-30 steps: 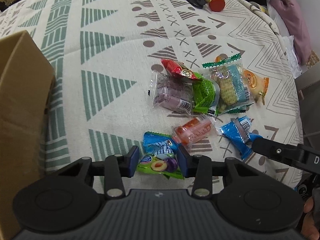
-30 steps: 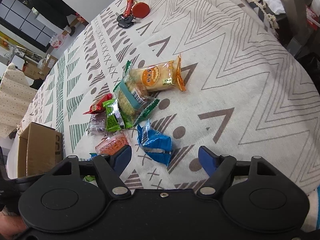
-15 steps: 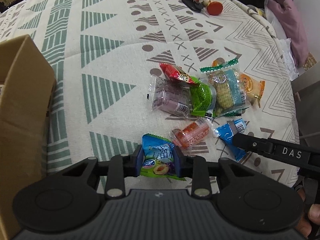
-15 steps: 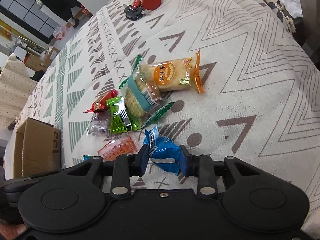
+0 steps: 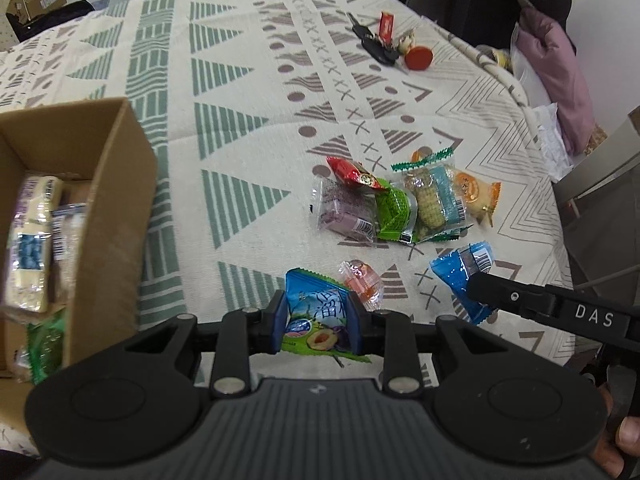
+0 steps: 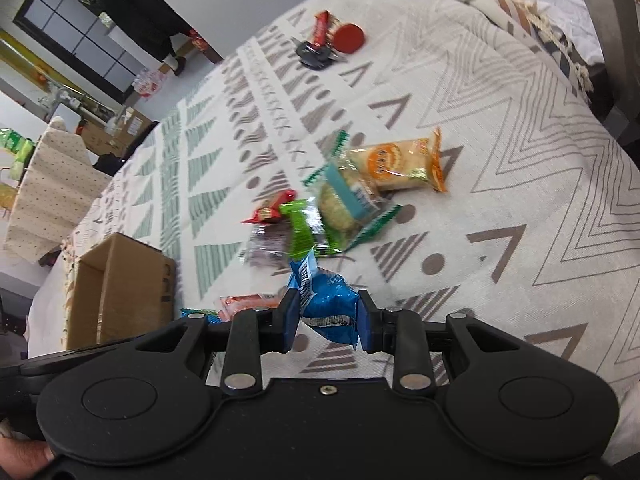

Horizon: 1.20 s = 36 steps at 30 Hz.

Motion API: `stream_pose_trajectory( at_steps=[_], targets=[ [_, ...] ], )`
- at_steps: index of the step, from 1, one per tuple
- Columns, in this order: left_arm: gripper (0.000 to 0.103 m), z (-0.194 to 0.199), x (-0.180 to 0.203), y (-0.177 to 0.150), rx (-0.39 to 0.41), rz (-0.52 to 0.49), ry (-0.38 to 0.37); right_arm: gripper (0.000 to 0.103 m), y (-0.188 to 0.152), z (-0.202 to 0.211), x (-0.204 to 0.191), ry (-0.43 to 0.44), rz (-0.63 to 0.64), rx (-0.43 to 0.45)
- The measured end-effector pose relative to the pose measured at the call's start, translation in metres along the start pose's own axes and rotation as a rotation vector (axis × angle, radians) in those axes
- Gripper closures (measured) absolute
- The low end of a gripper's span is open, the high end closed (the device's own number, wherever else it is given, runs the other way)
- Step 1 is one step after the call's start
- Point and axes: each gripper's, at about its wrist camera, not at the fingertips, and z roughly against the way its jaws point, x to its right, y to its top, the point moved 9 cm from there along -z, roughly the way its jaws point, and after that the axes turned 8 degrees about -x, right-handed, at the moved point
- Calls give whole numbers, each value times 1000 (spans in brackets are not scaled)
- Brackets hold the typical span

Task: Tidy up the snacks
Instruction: 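Carry the fruit candy with the left gripper while the right carries the blue candy, drop both in box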

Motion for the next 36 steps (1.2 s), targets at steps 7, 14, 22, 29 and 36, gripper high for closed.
stream_pose_trajectory(
  at_steps=[7,14,22,29,36],
  targets=[
    [74,30,-11,-5,55,5,-10,74,-9,13,-25,5,29,31],
    [74,55,-21,-10,101,9,-21,74,-21,23,-49,18,52,53],
    [74,80,-38,-15,138,19,-28,74,-27,32,-80,23,92,78],
    [74,100,-68,-14,170,55,-21,74,-31,29,-111,37,139,84],
    [74,112,-102,-14,181,94,-3,74,-34,24,-139,45,172,80]
  ],
)
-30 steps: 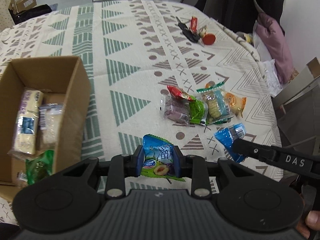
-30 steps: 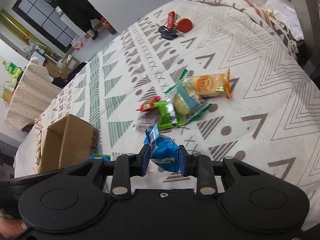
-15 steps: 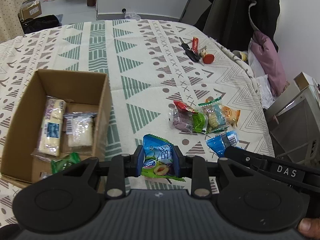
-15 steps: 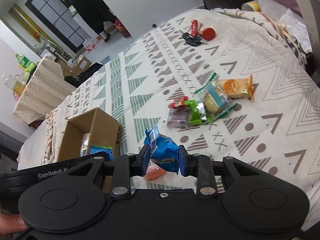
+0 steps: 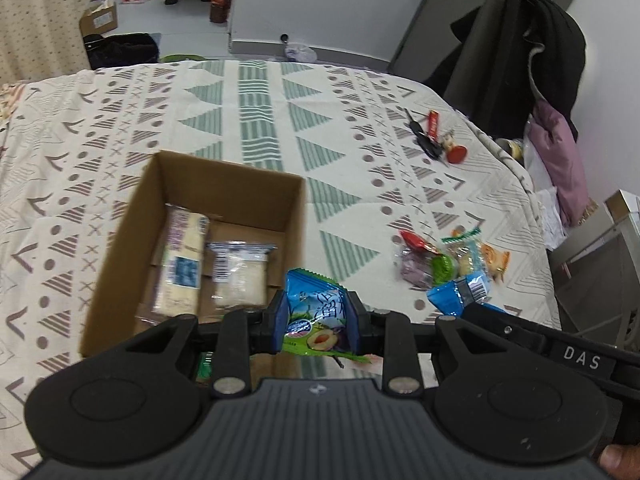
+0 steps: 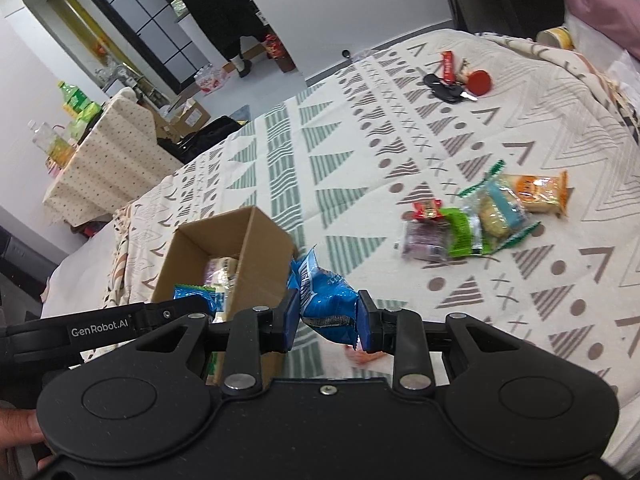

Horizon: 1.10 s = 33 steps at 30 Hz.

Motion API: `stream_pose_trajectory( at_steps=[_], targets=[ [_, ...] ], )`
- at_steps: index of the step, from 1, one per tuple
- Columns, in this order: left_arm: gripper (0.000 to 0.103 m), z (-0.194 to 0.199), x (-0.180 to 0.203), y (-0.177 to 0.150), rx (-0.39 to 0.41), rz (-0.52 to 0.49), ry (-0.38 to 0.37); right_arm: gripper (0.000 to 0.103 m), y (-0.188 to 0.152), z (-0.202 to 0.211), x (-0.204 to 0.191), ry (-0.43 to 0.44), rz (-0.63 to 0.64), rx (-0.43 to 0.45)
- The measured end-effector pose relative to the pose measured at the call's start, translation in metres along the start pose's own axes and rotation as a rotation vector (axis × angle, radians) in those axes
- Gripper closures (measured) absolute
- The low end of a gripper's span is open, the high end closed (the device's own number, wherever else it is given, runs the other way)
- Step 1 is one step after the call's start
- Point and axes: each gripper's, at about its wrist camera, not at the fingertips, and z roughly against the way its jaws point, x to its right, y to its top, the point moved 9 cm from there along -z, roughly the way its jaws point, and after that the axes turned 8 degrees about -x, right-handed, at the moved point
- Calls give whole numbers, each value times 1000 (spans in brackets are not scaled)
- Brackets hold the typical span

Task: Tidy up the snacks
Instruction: 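Carry the fruit candy with the left gripper while the right carries the blue candy, drop both in box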

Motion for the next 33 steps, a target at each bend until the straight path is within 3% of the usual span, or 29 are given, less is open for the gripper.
stream_pose_trajectory(
  at_steps=[24,29,33],
  targets=[
    [70,7,-93,1,-12,141,88,74,-2,-33,-88,43,102,-47],
    [59,8,-104,-2,-21,163,91,73,-4,-40,-103,59,112,-57],
    [49,6,-109,-4,-34,181,100,65,-5,-44,-109,67,101,-71]
  ],
)
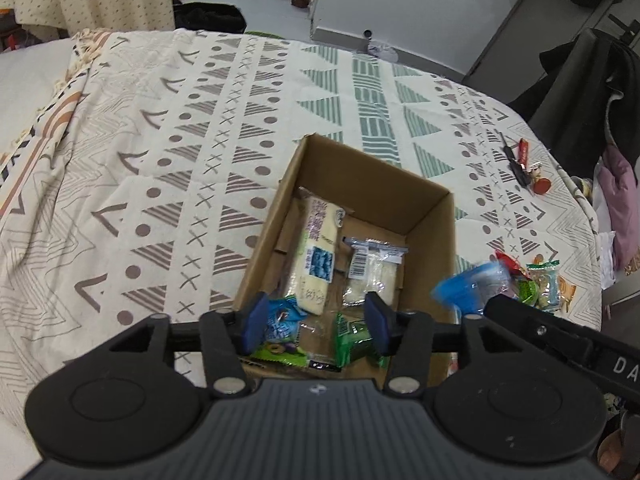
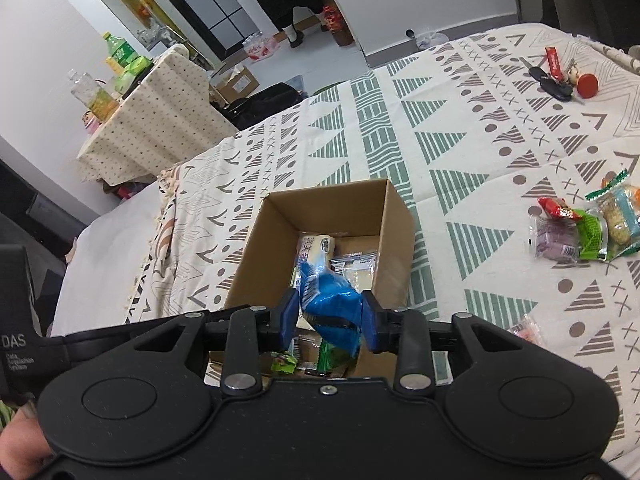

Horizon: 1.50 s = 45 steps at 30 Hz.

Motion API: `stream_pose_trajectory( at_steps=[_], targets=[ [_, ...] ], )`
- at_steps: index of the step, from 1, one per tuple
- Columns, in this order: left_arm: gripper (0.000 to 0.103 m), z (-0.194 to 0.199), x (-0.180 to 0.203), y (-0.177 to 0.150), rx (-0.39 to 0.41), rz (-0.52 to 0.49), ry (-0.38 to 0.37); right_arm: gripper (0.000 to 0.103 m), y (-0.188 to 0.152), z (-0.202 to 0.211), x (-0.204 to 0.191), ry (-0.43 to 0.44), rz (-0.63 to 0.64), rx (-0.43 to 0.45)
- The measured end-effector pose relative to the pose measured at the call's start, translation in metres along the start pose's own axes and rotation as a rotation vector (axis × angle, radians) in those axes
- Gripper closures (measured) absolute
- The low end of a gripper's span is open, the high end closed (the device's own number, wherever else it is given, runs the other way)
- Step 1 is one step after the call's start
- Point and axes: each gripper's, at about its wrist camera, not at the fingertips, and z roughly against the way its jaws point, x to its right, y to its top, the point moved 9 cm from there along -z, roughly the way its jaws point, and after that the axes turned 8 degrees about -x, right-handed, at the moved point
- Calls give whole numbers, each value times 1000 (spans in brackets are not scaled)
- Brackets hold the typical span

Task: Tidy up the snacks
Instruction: 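Carry the fruit candy with the left gripper while the right carries the blue candy, drop both in box, then grasp the orange candy stick with the left gripper while the right gripper nears the pastry bag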

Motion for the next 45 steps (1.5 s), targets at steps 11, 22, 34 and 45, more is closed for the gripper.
stream_pose_trajectory(
  at_steps=[11,22,34,45],
  targets=[
    [18,3,14,-8,1,-9,6,48,-12,16,37,-63,-62,17],
    [16,2,59,-21,-3,-71,-24,28,-21,47,74,-94,-98,69],
    [16,-5,107,-34,-9,-124,-29,28,-28,69,123,-100,-163,92],
    [16,-16,145,-41,-14,-145,-19,28,-35,85,172,-110,-219,104]
  ],
)
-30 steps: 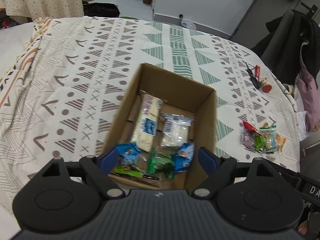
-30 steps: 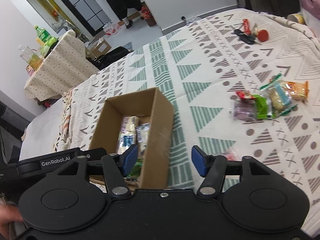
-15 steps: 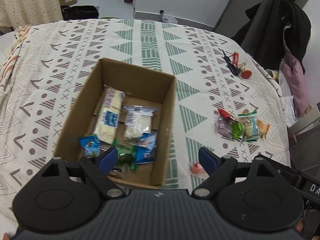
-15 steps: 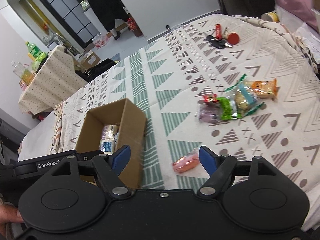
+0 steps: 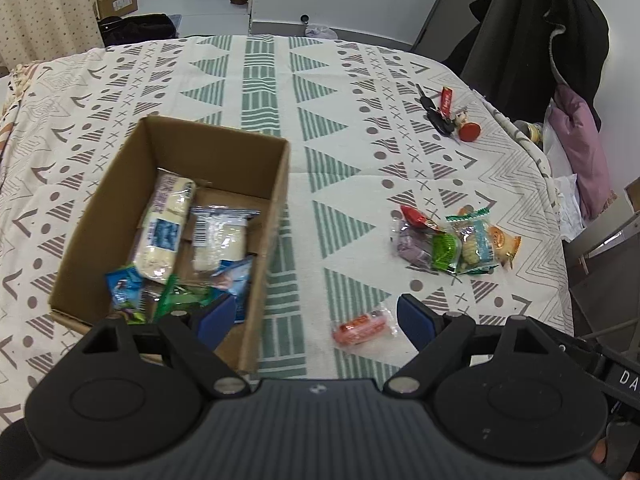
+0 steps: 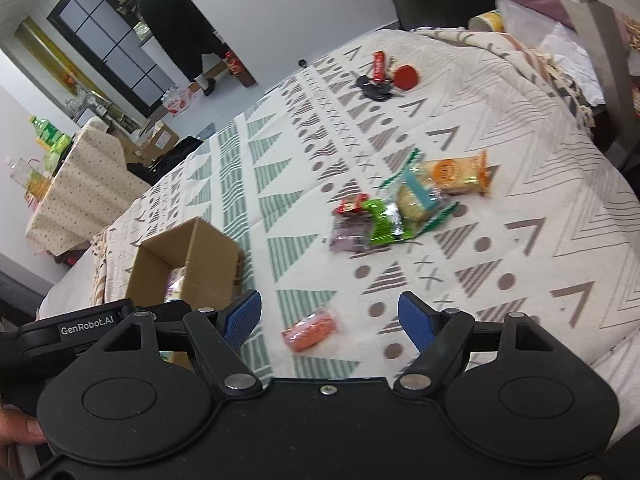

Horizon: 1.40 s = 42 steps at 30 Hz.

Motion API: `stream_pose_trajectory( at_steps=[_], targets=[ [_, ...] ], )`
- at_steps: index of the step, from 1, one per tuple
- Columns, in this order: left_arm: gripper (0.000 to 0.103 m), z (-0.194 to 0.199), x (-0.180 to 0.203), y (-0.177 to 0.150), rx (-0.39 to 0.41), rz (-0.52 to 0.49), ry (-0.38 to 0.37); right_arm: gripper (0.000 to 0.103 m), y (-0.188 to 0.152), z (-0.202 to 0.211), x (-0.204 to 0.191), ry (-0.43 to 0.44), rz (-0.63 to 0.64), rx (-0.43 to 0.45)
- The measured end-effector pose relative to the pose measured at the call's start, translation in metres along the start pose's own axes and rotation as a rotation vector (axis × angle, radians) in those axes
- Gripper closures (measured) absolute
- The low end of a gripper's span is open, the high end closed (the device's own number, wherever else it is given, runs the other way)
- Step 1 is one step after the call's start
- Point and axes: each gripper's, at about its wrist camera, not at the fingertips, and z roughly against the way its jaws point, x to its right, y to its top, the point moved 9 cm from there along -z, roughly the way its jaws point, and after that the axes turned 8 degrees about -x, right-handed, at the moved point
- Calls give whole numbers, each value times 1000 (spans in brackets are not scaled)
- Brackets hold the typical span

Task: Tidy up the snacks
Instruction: 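Grasp the orange candy stick with the left gripper while the right gripper nears the pastry bag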

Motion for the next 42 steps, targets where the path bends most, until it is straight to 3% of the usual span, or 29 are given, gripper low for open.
stream_pose_trajectory(
  at_steps=[21,39,42],
  targets=[
    [16,-52,64,-2,-65,-60,21,28,12,-7,87,-3,-115,-22],
    [19,-124,52,-21,-200,1,101,28,26,-35,125,-5,-156,-80],
    [25,-133,48,-21,-214,23,110,28,27,-41,127,-7,-156,-89]
  ],
)
